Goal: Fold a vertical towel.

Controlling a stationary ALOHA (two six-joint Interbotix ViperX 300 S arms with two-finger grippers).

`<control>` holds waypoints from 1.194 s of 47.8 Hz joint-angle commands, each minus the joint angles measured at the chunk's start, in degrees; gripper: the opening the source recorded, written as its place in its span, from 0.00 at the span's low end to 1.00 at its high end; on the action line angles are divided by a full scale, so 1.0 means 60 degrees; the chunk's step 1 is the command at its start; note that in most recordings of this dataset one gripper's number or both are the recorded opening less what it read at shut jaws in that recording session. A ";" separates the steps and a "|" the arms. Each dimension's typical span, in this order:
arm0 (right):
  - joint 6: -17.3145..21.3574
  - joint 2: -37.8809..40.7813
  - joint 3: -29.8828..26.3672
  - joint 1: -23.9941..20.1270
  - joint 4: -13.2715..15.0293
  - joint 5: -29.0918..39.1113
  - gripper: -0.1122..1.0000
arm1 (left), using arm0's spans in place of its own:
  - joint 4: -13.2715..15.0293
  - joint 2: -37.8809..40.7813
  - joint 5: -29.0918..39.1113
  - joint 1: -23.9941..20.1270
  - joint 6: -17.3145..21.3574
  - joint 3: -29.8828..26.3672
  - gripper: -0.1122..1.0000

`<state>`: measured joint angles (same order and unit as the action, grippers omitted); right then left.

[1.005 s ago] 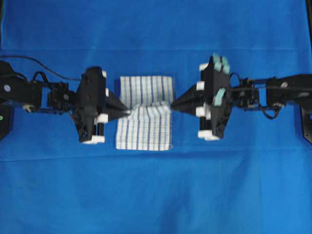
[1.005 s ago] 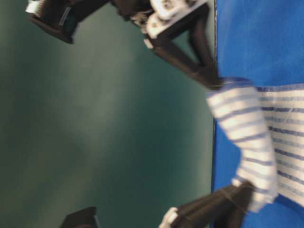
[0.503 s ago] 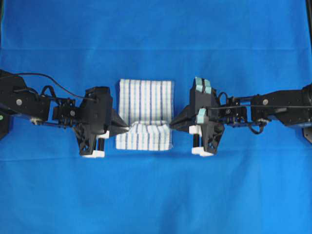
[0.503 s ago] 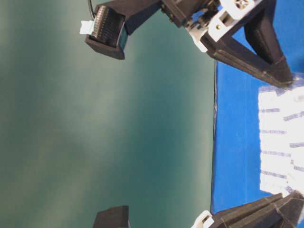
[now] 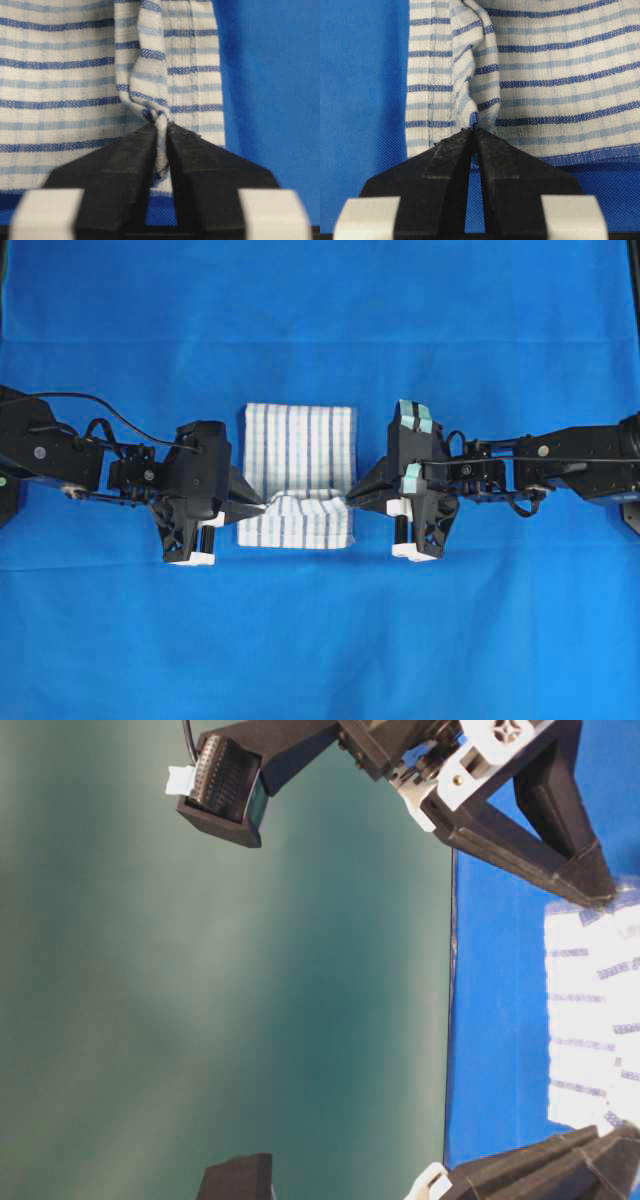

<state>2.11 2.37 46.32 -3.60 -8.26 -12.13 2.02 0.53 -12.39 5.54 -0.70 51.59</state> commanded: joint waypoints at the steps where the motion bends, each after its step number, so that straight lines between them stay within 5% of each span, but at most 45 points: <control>1: 0.0015 -0.0103 -0.0220 -0.0132 -0.0044 -0.0044 0.17 | -0.0015 -0.0088 -0.0088 0.0088 -0.0015 -0.0161 0.27; 3: 0.0015 -0.0103 -0.0249 -0.0220 -0.0044 -0.0044 0.20 | -0.0015 -0.0088 -0.0088 0.0146 -0.0015 -0.0161 0.34; 8: 0.0015 -0.0103 -0.0278 -0.0439 -0.0044 -0.0029 0.48 | -0.0015 -0.0132 -0.0059 0.0337 -0.0015 -0.0161 0.47; 13: 0.0015 -0.0132 -0.0293 -0.0630 -0.0044 -0.0044 0.70 | -0.0015 -0.0264 0.0059 0.0557 -0.0015 -0.0132 0.50; 20: 0.0029 -0.0454 -0.0264 -0.0806 -0.0044 0.0132 0.60 | -0.0015 -0.0703 0.0498 0.0732 -0.0015 -0.0103 0.50; 57: -0.0146 -0.5786 0.0688 0.0322 0.0425 0.1626 0.62 | -0.0029 -0.6475 0.1772 0.0088 0.0352 0.0688 0.50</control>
<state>1.32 -28.56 49.92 -2.72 -5.98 -2.46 1.93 -34.63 -2.02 7.03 0.97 55.28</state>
